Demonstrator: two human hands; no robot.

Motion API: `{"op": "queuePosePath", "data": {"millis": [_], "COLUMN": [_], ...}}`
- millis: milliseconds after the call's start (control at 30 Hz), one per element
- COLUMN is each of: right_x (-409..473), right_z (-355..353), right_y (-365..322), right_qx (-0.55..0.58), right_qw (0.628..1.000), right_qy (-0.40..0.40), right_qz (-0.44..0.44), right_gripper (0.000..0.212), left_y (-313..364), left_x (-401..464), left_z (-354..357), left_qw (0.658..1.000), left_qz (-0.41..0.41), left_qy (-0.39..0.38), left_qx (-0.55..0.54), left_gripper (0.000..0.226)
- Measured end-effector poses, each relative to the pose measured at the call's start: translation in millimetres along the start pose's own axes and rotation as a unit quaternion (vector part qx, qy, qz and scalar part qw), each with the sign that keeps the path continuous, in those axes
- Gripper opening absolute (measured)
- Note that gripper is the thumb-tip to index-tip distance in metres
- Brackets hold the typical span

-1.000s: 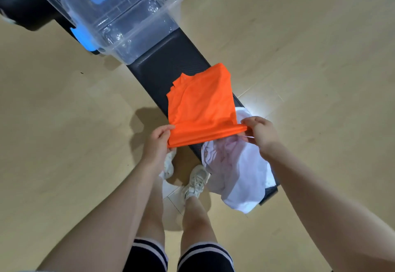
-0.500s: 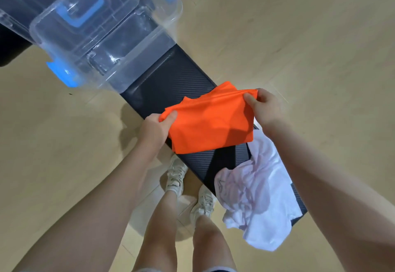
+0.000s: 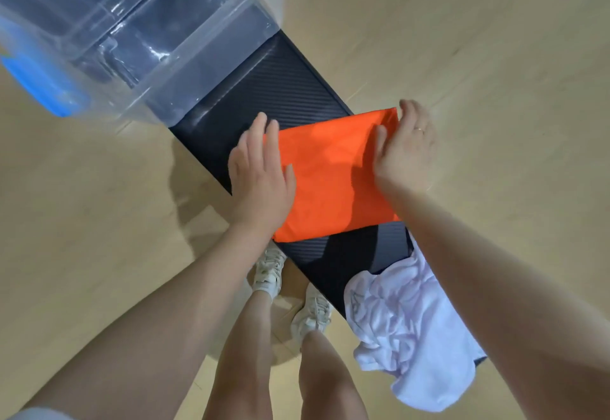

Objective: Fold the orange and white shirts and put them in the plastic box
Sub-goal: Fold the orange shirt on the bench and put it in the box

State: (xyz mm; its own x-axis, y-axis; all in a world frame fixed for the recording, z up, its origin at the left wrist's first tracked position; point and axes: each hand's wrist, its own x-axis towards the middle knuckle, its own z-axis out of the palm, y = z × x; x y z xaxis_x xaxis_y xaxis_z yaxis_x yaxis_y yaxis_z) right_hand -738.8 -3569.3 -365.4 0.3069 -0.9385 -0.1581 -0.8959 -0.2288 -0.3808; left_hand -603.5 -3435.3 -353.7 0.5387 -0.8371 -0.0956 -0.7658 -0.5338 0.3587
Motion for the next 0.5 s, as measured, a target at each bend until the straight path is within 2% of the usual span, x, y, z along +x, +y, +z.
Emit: {"op": "queuePosePath", "data": {"millis": [67, 100, 167, 233, 400, 500], "right_x": [-30.0, -43.2, -55.4, -50.7, -26.2, -12.6], "right_z": [16.0, 25.6, 41.2, 47.8, 42.1, 30.0], "right_y": [-6.3, -8.8, -10.0, -7.4, 9.5, 23.9], "right_qx": [0.006, 0.007, -0.009, -0.055, -0.144, -0.184], "right_qw": [0.980, 0.967, 0.958, 0.958, 0.929, 0.942], "right_qy": [-0.051, -0.093, -0.134, -0.117, -0.103, -0.102], "right_qz": [-0.191, -0.238, -0.252, -0.257, -0.325, -0.261], "right_gripper": [0.052, 0.050, 0.051, 0.052, 0.057, 0.062], "left_y": [9.7, 11.1, 6.9, -2.5, -11.0, -17.4], "left_x": [-17.0, -22.1, -25.7, -21.3, -14.6, -11.2], "left_z": [19.2, 28.7, 42.3, 48.9, 50.7, 48.6], "left_qw": [0.993, 0.988, 0.977, 0.967, 0.967, 0.969], "left_qz": [0.099, 0.120, 0.142, 0.169, 0.189, 0.167], "left_qy": [-0.052, -0.082, -0.122, -0.126, -0.112, -0.124], "left_qx": [0.040, 0.059, 0.105, 0.140, 0.130, 0.132], "left_gripper": [0.055, 0.056, 0.060, 0.069, 0.100, 0.110]}}
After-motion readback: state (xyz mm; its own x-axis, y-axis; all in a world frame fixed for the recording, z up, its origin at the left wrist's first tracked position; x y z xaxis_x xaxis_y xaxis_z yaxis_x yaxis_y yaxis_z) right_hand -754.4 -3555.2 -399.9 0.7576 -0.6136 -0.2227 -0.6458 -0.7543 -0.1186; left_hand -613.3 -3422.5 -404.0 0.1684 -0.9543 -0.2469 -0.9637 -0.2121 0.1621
